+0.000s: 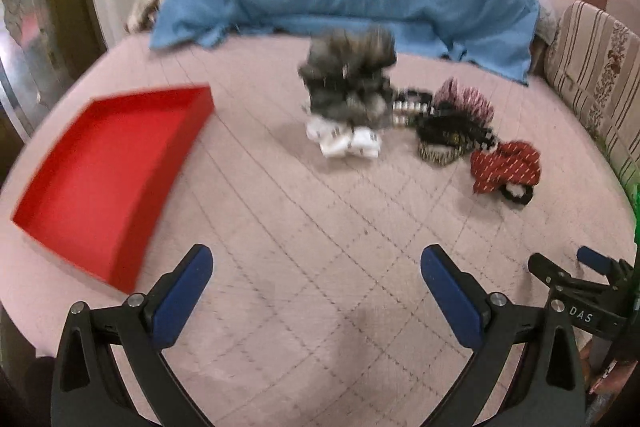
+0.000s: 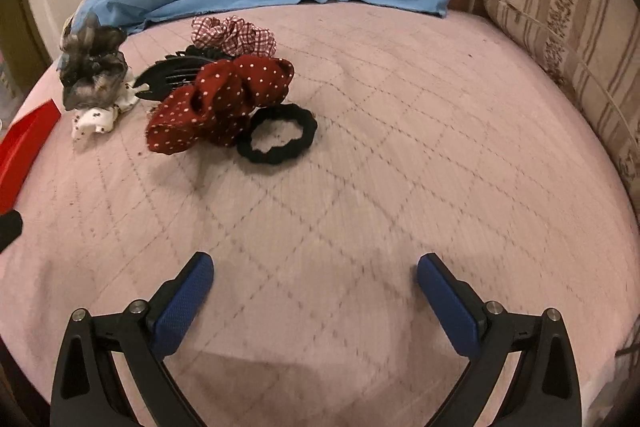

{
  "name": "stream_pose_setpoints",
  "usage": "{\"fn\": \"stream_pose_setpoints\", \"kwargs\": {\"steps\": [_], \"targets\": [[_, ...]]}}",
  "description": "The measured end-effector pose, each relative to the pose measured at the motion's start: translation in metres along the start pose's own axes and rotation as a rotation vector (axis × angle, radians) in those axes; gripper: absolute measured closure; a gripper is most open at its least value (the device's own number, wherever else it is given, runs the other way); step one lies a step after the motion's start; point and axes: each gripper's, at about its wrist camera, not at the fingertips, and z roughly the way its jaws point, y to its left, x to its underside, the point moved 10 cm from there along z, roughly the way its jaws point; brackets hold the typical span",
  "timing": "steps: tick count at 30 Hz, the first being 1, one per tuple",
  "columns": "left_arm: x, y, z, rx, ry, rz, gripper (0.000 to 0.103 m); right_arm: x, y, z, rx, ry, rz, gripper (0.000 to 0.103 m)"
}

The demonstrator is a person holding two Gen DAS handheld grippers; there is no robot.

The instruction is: Organize jewelry

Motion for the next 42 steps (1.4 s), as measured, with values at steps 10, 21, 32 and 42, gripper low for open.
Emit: {"fn": "stream_pose_setpoints", "kwargs": {"steps": [10, 21, 32, 42], "targets": [[-0.017, -0.002, -0.054, -0.003, -0.087, 0.057, 0.0, -0.016, 0.0, -0.077, 0.017, -0.17, 0.06, 0.0], [-0.031, 0.022, -0.12, -0.021, -0.243, -0.005, 0.0, -0.033, 0.019, -0.155, 0.02, -0.38, 0.051, 0.0], [-0.03, 0.027, -0.137, -0.014, -0.255, -0.009, 0.0, -0.028, 0.039, -0.179, -0.011, -0.431, 0.019, 0.0], [-0.02, 0.022, -0.128, -0.016, -0.204, 0.019, 0.0, -0.023, 0.034, -0.175, -0.02, -0.408, 0.044, 0.0]]}}
